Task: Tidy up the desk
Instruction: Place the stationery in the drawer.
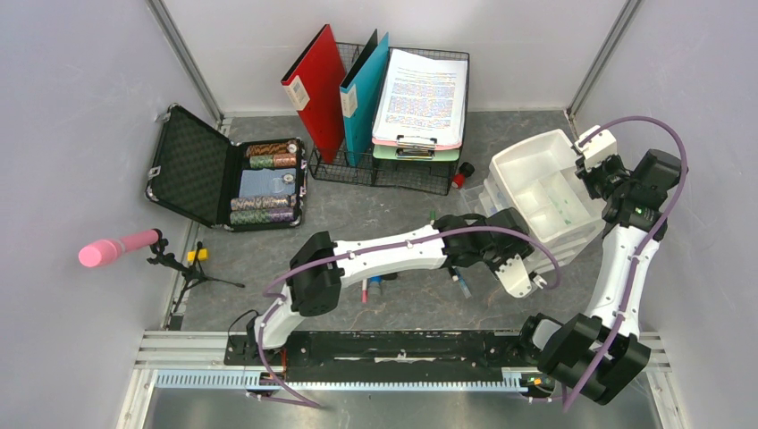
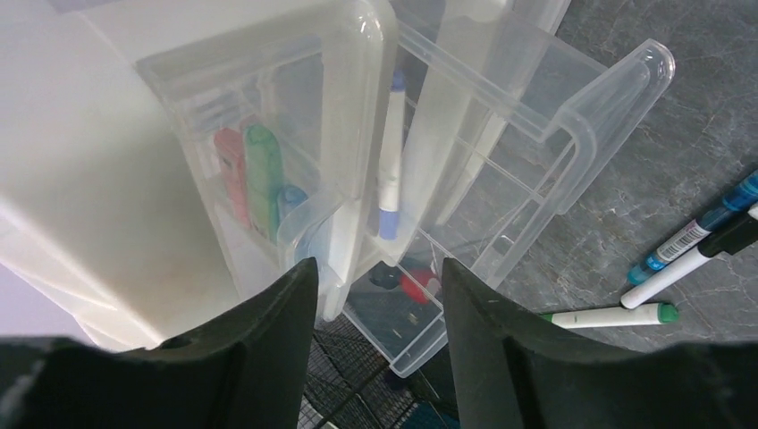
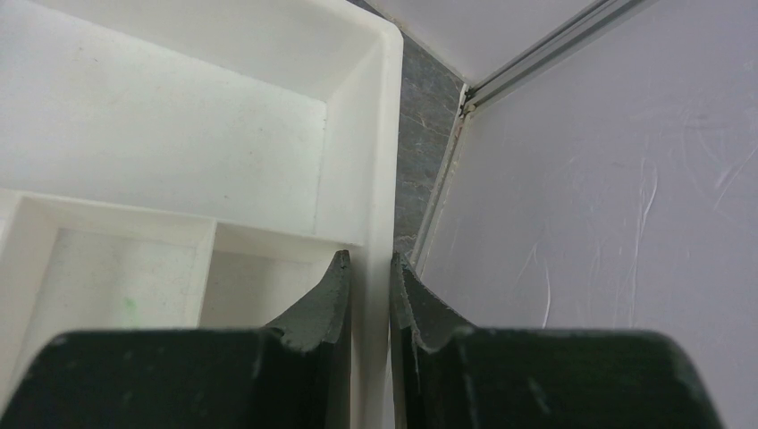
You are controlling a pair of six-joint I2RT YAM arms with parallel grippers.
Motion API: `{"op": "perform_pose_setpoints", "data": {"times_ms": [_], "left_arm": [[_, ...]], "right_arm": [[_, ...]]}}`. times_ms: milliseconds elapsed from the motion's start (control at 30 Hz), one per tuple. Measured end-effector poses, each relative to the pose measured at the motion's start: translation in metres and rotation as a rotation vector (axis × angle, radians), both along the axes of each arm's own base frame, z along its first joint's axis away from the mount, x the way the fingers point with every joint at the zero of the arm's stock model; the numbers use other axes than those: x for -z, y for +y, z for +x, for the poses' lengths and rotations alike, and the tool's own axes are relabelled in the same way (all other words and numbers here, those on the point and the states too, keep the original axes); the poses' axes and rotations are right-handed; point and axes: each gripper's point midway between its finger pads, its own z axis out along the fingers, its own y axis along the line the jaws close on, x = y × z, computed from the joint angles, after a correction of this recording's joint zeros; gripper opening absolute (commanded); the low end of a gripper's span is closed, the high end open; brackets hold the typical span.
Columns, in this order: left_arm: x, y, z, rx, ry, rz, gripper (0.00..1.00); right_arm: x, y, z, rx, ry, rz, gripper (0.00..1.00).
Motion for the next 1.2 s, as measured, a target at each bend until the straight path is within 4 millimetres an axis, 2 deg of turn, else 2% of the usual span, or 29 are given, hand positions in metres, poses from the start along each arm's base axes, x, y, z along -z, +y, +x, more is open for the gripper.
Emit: {"op": "perform_pose_setpoints", "data": {"times_ms": [133,267,367,433,533,667,767,833,967,1100,1200], "left_arm": [[-0.012,0.008,0.0,-0.053,0.023,-0.033,0.8],[-0.039,0.03,-0.003,-0.154,0.072,-0.111,0.94],[-0.055,0.056,-0.004,-0.261,0.143,-0.189,0.99],[-0.054,0.075,-0.004,-0.342,0.205,-0.225,1.0],[-0.034,0.1,-0.001,-0.46,0.312,-0.246,1.0],[0.023,0.133,0.0,-0.602,0.497,-0.202,1.0],[0.054,0.15,-0.005,-0.678,0.643,-0.172,1.0],[0.06,0.152,-0.006,-0.713,0.718,-0.182,1.0],[0.063,0.141,0.001,-0.798,0.842,-0.273,0.97],[0.085,0.14,0.023,-0.969,0.938,-0.34,0.93],[0.109,0.146,0.045,-1.138,0.994,-0.388,0.92]], "right_arm": [[0.0,0.0,0.0,0.001,-0.001,-0.001,0.01],[-0.001,0.0,0.0,0.001,-0.001,-0.001,0.01],[-0.003,0.0,0.0,0.002,-0.004,-0.003,0.01],[-0.003,0.0,0.0,0.003,-0.003,-0.003,0.01],[-0.003,0.0,0.0,0.003,-0.003,-0.003,0.01],[-0.002,0.0,0.0,0.003,-0.002,-0.003,0.01],[-0.002,0.0,0.0,0.002,-0.003,-0.003,0.01],[-0.002,0.0,0.0,0.002,-0.002,-0.002,0.01],[-0.002,0.0,0.0,0.002,-0.001,-0.002,0.01],[-0.002,0.0,0.0,0.002,-0.002,-0.002,0.01],[-0.002,0.0,0.0,0.002,-0.002,-0.002,0.01]]}}
